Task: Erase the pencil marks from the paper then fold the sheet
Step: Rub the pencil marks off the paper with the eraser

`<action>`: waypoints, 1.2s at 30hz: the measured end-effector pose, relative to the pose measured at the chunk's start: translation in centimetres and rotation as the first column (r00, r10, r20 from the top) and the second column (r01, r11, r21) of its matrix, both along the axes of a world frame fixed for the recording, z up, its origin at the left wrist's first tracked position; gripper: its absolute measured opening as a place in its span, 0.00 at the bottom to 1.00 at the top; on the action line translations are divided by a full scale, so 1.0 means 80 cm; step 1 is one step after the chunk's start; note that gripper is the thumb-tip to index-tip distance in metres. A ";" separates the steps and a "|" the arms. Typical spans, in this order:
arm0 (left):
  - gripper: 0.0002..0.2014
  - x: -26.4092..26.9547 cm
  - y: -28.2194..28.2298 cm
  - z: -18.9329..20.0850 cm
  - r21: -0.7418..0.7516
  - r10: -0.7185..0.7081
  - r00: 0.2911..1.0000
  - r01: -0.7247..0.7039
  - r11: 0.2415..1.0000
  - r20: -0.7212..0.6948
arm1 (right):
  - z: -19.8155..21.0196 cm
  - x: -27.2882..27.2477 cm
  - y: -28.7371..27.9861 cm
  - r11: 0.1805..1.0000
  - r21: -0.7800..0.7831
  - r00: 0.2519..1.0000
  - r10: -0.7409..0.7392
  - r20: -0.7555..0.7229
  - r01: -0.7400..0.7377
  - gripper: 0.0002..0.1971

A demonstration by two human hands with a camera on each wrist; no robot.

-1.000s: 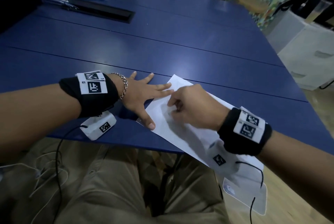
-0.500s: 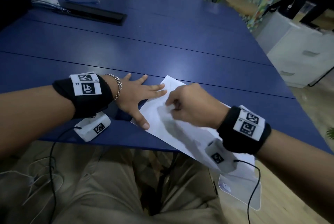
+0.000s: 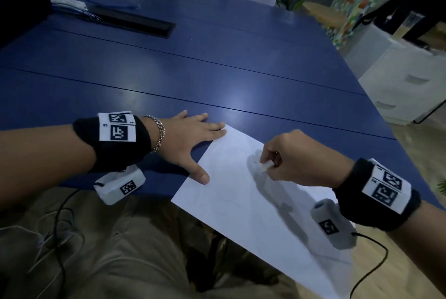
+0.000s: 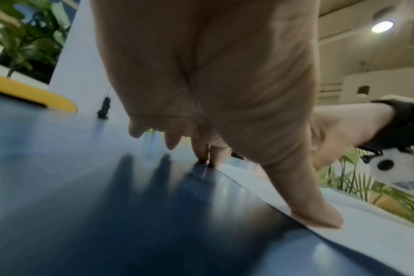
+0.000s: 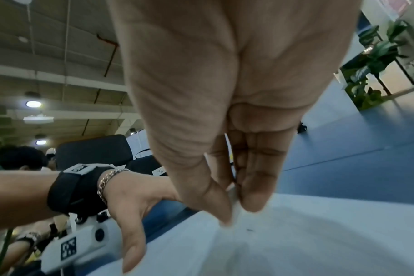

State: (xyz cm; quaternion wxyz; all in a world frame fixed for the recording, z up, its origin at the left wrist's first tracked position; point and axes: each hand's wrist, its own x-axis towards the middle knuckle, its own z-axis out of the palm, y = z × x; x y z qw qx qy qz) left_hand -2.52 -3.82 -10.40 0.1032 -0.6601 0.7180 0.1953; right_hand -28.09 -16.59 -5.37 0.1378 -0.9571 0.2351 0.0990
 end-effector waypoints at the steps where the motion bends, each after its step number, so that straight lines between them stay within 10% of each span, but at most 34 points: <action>1: 0.65 0.000 -0.002 0.000 0.018 0.002 1.000 -0.002 1.000 0.012 | 0.003 0.007 -0.001 1.000 -0.001 1.000 0.019 0.014 -0.019 0.10; 10: 0.66 0.001 -0.005 0.002 0.045 -0.012 0.994 0.007 0.999 0.108 | -0.028 0.077 0.005 0.997 0.064 0.970 0.018 0.243 -0.034 0.12; 16: 0.68 -0.003 -0.008 0.004 0.030 0.010 0.986 -0.016 0.999 0.169 | -0.010 0.067 0.031 0.963 0.123 0.971 0.237 0.026 -0.239 0.07; 21: 0.68 -0.002 -0.009 0.002 0.036 0.021 0.985 -0.028 0.999 0.172 | -0.015 0.087 -0.007 0.996 -0.033 0.983 0.088 0.158 -0.084 0.10; 36: 0.68 -0.001 -0.006 0.001 0.021 0.054 0.989 -0.057 0.998 0.138 | -0.016 0.074 0.032 0.966 -0.006 0.964 0.258 0.066 -0.258 0.10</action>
